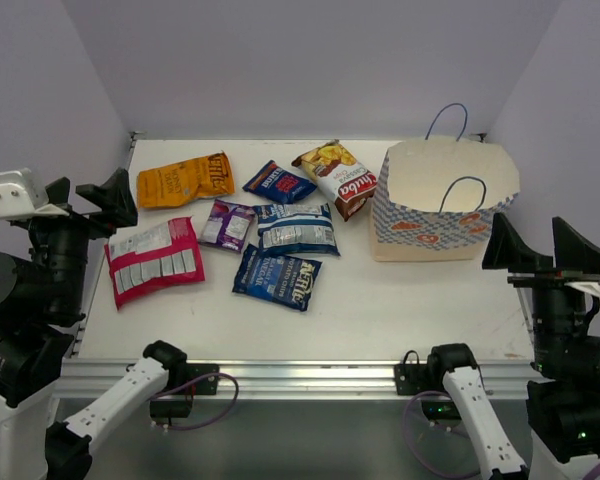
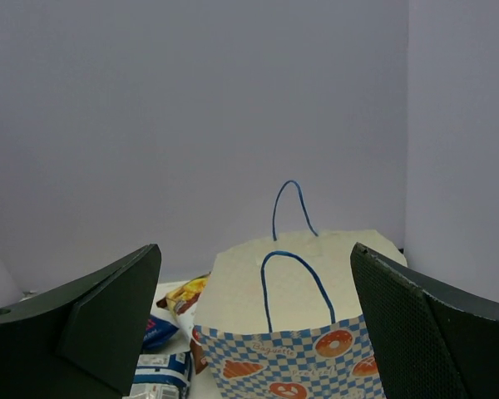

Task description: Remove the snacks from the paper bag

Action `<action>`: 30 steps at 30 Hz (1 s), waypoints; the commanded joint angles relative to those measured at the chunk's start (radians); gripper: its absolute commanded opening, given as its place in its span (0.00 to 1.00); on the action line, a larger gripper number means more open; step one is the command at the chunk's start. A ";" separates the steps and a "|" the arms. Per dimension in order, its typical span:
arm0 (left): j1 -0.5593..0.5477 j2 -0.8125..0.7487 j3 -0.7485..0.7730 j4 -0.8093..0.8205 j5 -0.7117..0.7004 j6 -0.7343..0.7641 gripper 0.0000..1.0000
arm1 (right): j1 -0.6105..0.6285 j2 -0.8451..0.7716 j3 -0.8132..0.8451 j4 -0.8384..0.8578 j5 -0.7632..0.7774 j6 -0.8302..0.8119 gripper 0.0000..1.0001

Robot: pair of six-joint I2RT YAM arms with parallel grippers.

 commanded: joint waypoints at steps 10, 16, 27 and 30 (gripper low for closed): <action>0.003 -0.078 -0.112 0.002 0.024 0.026 1.00 | 0.052 -0.081 -0.098 0.116 0.020 -0.078 0.99; 0.003 -0.064 -0.127 0.020 0.020 0.018 1.00 | 0.059 -0.084 -0.110 0.122 0.032 -0.083 0.99; 0.003 -0.043 -0.149 0.020 0.026 0.001 1.00 | 0.062 -0.087 -0.120 0.126 0.035 -0.086 0.99; 0.003 -0.040 -0.155 0.023 0.026 0.001 1.00 | 0.063 -0.089 -0.123 0.128 0.032 -0.083 0.99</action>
